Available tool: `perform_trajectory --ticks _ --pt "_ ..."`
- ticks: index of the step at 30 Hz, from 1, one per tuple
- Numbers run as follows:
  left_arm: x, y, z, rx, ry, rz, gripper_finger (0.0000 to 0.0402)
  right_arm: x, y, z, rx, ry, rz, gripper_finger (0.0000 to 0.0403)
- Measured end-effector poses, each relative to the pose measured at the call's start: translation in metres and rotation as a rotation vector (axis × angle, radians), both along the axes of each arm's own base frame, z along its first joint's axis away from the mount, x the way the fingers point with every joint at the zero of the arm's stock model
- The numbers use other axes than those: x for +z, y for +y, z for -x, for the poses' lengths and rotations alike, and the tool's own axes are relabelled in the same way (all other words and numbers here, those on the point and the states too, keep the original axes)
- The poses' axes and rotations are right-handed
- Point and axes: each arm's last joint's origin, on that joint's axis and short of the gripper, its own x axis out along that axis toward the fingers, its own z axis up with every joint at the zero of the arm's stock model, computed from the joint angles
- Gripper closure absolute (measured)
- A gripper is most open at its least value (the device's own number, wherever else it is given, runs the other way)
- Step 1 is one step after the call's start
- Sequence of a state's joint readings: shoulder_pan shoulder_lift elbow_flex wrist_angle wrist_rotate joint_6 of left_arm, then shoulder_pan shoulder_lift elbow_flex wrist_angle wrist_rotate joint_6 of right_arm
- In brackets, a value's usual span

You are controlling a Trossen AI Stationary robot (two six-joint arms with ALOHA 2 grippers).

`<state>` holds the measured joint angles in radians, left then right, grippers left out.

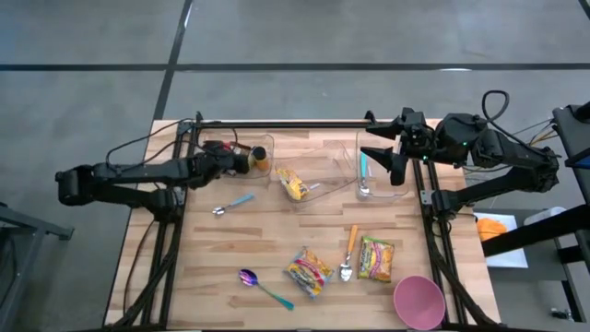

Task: Pick & Place Food Item
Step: Put the orange seasoning pack into the left transparent bin

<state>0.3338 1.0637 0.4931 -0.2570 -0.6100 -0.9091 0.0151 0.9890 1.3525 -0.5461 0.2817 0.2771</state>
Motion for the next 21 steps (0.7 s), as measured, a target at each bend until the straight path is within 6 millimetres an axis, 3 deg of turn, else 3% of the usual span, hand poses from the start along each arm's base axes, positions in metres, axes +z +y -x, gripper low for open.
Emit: perform_trajectory --ticks 7,21 --pt "-0.006 0.009 0.005 -0.037 0.038 0.084 0.0401 0.000 0.000 0.000 0.003 -0.001 -0.003 0.0111" --pt "-0.016 0.006 0.005 -0.240 0.194 0.144 0.0401 0.000 0.000 0.000 0.002 0.000 -0.001 0.0111"
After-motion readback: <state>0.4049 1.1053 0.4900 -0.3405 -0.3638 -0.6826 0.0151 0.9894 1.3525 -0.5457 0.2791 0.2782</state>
